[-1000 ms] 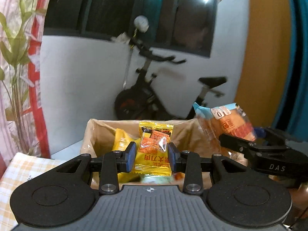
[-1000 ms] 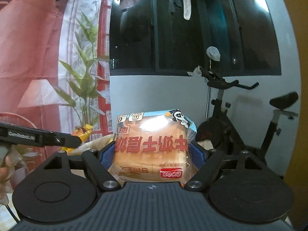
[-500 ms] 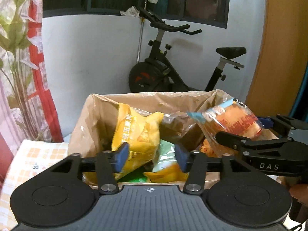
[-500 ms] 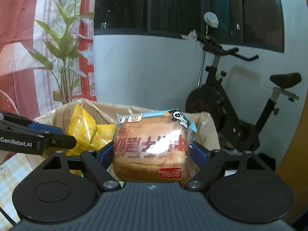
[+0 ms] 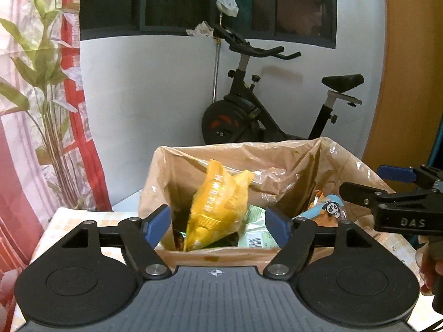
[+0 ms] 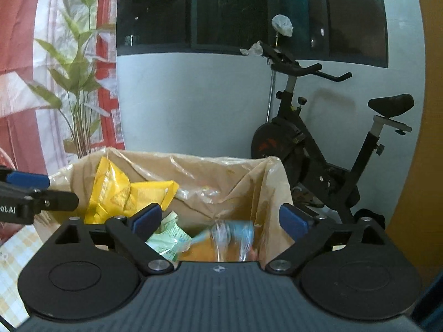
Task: Organize snacks
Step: 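Lift both held snacks over the box and drop them inside, then grasp blue-dotted packet with left tool while right tool grasps biscuit bar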
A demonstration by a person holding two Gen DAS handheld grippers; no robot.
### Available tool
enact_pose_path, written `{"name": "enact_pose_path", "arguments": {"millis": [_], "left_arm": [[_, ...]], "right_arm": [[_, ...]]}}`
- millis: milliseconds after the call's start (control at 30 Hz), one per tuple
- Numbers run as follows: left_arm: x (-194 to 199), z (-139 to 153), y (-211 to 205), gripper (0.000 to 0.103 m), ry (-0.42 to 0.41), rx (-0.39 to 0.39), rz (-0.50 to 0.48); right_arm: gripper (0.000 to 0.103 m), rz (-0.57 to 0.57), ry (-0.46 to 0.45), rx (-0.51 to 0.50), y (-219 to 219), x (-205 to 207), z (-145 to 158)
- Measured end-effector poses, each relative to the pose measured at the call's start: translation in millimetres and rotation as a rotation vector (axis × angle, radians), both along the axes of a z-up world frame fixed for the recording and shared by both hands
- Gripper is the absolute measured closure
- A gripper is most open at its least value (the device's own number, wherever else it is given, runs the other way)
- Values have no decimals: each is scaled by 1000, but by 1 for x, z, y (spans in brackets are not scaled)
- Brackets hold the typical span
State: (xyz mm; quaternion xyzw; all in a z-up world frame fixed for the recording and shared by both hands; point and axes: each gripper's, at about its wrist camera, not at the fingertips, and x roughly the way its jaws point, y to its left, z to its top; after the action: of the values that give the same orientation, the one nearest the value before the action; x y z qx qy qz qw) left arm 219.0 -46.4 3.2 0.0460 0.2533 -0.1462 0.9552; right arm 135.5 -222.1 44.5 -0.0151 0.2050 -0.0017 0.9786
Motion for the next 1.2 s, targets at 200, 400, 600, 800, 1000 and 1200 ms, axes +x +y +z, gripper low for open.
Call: {"name": "enact_pose_path", "arguments": {"millis": [200, 400, 600, 800, 1000, 1200], "left_arm": [[-22, 5, 20, 26, -28, -29, -4], [-51, -1, 60, 26, -49, -70, 9], [-64, -26, 89, 26, -14, -111, 54], [-61, -63, 100, 27, 80, -124, 73], [-59, -88, 103, 27, 131, -113, 74], [-61, -103, 106, 27, 163, -104, 69]], "right_arm": [[9, 78, -39, -22, 14, -25, 7], [9, 149, -52, -3, 23, -63, 1], [10, 170, -22, 33, 23, -91, -16], [11, 189, 73, 45, 30, -93, -48], [12, 276, 218, 42, 49, -72, -95], [13, 336, 311, 2, 72, -44, -127]]}}
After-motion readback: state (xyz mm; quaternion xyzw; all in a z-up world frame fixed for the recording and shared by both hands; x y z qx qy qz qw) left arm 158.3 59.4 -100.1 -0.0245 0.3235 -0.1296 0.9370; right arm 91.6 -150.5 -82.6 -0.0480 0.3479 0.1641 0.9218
